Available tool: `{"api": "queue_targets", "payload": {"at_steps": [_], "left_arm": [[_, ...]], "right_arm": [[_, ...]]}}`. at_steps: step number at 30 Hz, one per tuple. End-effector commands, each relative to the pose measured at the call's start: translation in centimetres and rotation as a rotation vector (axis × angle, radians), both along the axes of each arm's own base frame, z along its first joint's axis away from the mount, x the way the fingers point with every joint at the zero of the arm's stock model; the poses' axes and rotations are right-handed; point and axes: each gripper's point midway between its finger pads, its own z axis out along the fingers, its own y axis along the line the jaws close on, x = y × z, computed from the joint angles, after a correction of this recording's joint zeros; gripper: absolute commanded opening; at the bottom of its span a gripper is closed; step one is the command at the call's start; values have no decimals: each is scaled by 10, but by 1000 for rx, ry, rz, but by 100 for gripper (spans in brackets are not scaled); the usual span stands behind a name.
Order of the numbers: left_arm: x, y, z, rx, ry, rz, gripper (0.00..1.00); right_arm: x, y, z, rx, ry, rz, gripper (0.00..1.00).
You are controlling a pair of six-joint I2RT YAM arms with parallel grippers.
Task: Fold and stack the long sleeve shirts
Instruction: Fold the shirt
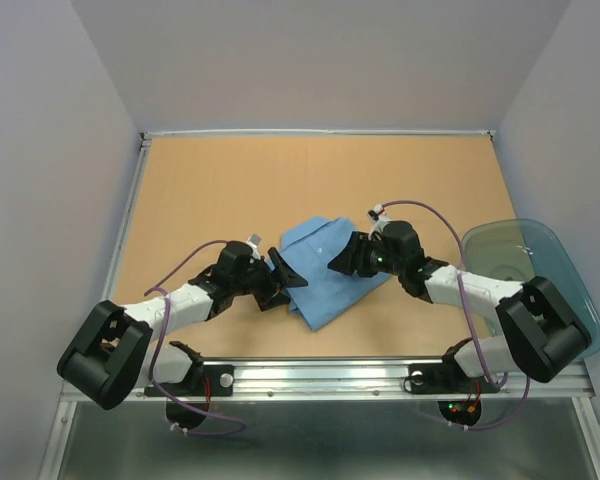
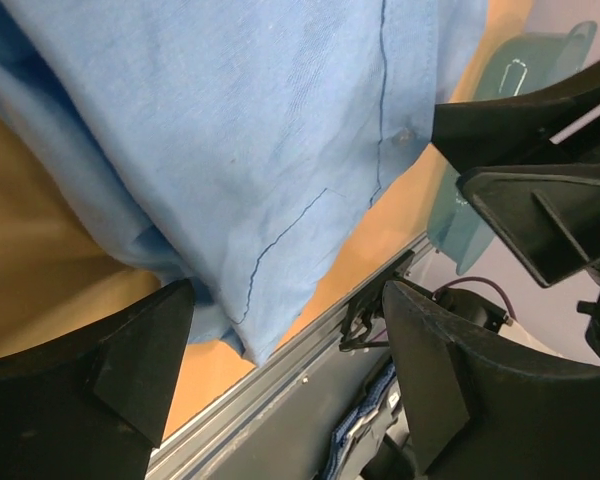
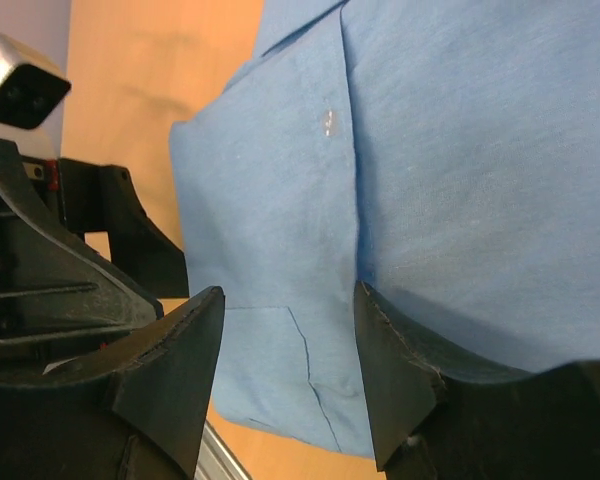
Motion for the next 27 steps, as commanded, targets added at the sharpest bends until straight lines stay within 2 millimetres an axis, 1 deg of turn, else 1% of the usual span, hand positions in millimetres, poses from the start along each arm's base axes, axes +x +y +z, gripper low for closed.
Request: {"api": "queue_targets", "payload": {"at_steps": [1,3,7,9,11,14,16,17,18,19,21,24,26,27], "left_arm": [[-6,2,-2,27,7,-9,90],[-8,0,-3,28,11,-17,90],[-12,-6,-3,32,14,-44,90],[-12,-11,0,28,8,-58,90],[-14,-14,-2,36,12,-73,88],[-11,-19,-3,39,8,-81,84],[-11,-26,-2,26,7,-99,82],[-9,-32,2,16,-2,-111,81],[-8,-34,3,12,-4,-115,79],[-5,-36,5,9,-9,-116,75],[2,-43,18,-10,-45,-112,71],[10,-47,32,-37,-87,-90,61],[14,-47,35,-52,-92,-67,53],[12,-46,32,-57,-86,-61,52]], "right_arm": [[12,-12,16,-37,-85,-87,60],[22,-24,15,-80,-105,-165,61],[24,-39,22,-123,-148,-217,61],[23,-40,23,-131,-149,-211,61],[22,-39,25,-128,-155,-199,61],[18,-36,23,-122,-144,-179,61],[17,-35,22,-120,-139,-174,61],[17,-35,23,-118,-140,-172,61],[17,-35,23,-118,-140,-171,61],[16,-35,22,-119,-139,-169,61],[15,-35,23,-113,-139,-167,61],[14,-36,23,-111,-137,-171,61],[14,-36,24,-108,-138,-171,61],[13,-36,23,-108,-137,-170,61]]}}
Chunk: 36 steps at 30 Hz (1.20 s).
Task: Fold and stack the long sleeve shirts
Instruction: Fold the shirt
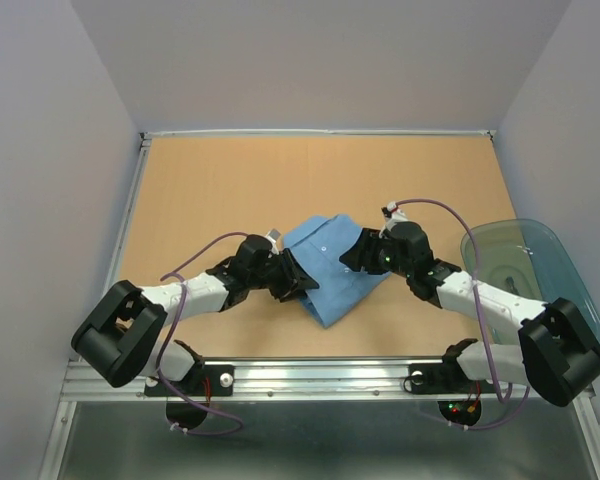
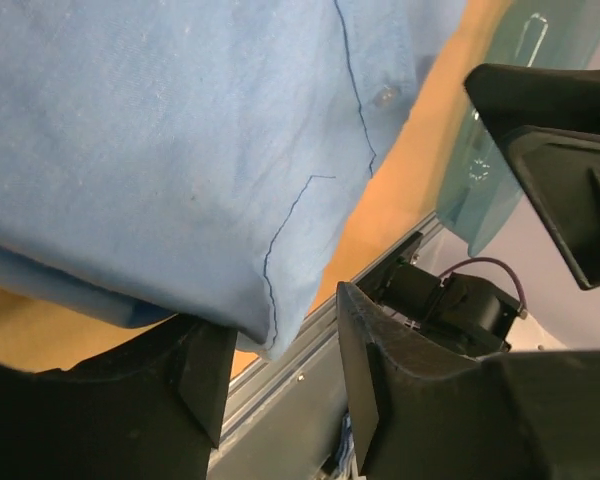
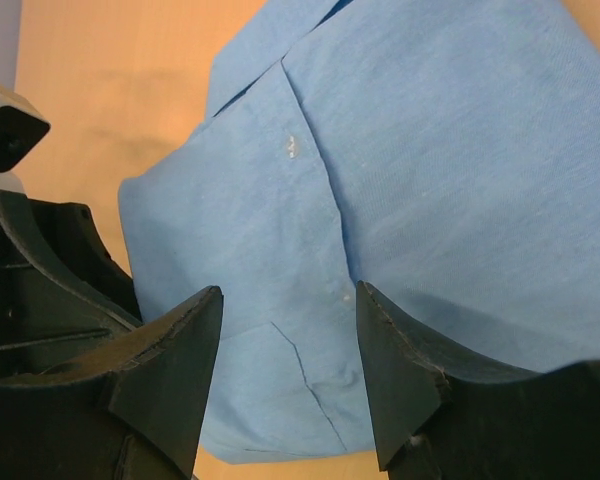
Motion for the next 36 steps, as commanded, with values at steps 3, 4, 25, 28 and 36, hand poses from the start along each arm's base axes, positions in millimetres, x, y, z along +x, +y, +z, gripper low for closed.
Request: {"api": "queue_targets", "payload": {"at_steps": [3,4,25,28,36], "left_arm": [[17,-9,27,-103,-92,66,45],[17,-8,22,-96,-83,72,43],[-18,-12,-10,-130,39,-28,76],[-20,-7,-5,-136,35,-8,81],[-22,29,8,-15,-35,113,88]], "right_arm": [[-5,3,10,16,-43,33,61],[-6,3,9,15,-42,42,61],[-38,28,28,90,-57,281,61],[-43,30,32,108,-52,303,61],[-59,51,42,178,14,375,61]]}}
